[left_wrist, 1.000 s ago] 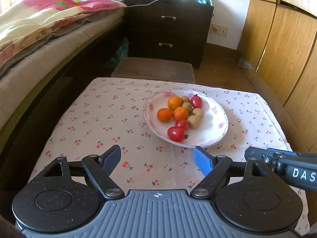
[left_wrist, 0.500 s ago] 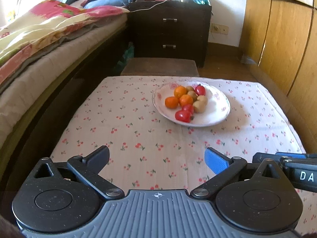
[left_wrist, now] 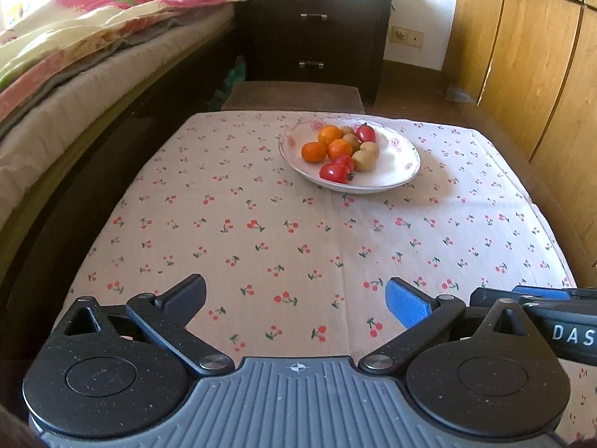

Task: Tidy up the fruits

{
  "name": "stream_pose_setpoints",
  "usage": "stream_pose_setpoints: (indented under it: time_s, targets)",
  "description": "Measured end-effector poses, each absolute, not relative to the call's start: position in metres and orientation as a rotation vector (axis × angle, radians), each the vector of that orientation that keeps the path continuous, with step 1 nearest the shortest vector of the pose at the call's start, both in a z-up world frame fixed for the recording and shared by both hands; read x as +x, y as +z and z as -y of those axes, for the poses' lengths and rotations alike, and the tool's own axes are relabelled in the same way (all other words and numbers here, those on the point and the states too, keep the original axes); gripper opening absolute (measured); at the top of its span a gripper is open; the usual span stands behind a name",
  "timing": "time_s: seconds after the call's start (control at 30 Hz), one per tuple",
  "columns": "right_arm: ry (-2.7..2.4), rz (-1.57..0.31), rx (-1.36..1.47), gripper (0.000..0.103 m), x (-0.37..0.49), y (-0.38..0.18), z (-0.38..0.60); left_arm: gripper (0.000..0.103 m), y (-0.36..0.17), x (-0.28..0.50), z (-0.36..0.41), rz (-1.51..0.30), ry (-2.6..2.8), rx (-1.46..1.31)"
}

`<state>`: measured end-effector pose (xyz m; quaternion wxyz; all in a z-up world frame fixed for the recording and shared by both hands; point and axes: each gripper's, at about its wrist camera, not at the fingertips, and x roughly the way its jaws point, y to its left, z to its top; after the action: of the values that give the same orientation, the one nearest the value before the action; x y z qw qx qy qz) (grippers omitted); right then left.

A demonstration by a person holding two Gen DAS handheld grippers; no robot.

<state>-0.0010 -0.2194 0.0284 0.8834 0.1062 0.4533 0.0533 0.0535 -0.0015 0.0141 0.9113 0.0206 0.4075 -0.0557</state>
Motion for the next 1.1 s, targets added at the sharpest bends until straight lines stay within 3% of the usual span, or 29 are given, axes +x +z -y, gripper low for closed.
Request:
stream_pose_setpoints:
  time_s: [1.1]
  targets:
    - [0.123,-0.950,0.224,0.046,-0.029,0.028,0.212,0.103,0.006,0.029,0.002,-0.876,-0.131,0.060]
